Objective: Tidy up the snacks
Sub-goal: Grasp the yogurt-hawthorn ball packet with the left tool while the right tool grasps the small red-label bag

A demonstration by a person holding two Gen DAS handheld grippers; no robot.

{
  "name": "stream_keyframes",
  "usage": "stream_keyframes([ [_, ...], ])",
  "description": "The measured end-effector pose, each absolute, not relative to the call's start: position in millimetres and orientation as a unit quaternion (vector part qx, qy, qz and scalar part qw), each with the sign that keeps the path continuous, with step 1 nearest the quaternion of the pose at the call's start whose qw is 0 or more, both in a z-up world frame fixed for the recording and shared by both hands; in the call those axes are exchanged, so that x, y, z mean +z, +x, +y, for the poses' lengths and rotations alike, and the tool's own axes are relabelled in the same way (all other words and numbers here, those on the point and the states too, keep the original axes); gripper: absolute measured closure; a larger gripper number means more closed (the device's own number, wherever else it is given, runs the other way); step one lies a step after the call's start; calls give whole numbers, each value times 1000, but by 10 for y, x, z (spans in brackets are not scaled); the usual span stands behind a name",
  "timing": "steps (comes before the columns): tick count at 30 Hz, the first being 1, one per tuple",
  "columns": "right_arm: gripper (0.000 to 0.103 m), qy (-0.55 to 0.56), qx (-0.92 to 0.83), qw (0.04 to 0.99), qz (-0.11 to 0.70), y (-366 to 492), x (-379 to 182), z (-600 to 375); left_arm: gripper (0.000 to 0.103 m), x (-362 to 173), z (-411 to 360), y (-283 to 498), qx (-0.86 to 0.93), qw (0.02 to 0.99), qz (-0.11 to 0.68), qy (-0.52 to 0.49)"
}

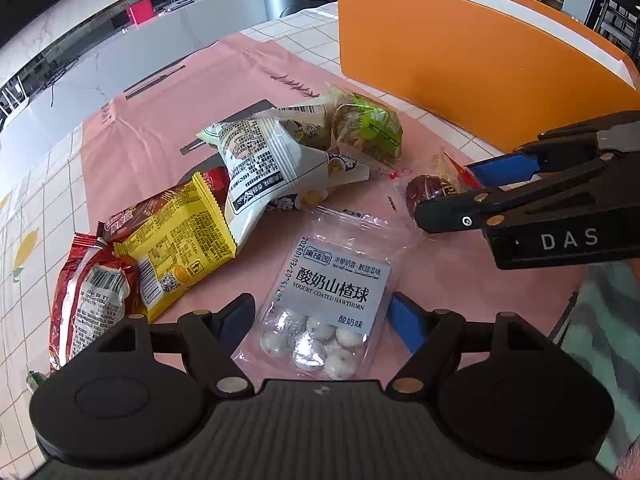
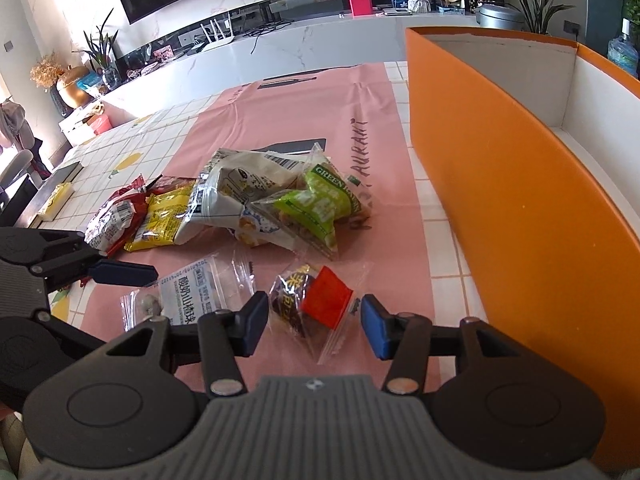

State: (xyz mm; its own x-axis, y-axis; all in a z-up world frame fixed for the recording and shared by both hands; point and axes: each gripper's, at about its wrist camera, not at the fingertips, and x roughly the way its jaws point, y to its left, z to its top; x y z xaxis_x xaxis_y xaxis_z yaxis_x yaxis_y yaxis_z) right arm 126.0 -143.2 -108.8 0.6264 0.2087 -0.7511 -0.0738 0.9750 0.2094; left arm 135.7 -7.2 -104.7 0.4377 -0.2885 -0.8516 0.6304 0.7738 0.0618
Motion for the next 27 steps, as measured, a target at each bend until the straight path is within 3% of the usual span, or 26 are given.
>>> stream_keyframes([
  [5, 54, 80, 78, 896, 429, 1283, -1106, -1423, 13, -1078, -31, 1443, -277, 828, 462, 153],
  [16, 56, 83, 83, 893, 434, 1284, -1125, -1431, 28, -1046, -103, 1222, -210, 850, 469, 116],
  [27, 62, 63, 91, 899, 425, 1198, -1033, -1372, 37, -955, 143, 926, -128, 874, 468, 36],
])
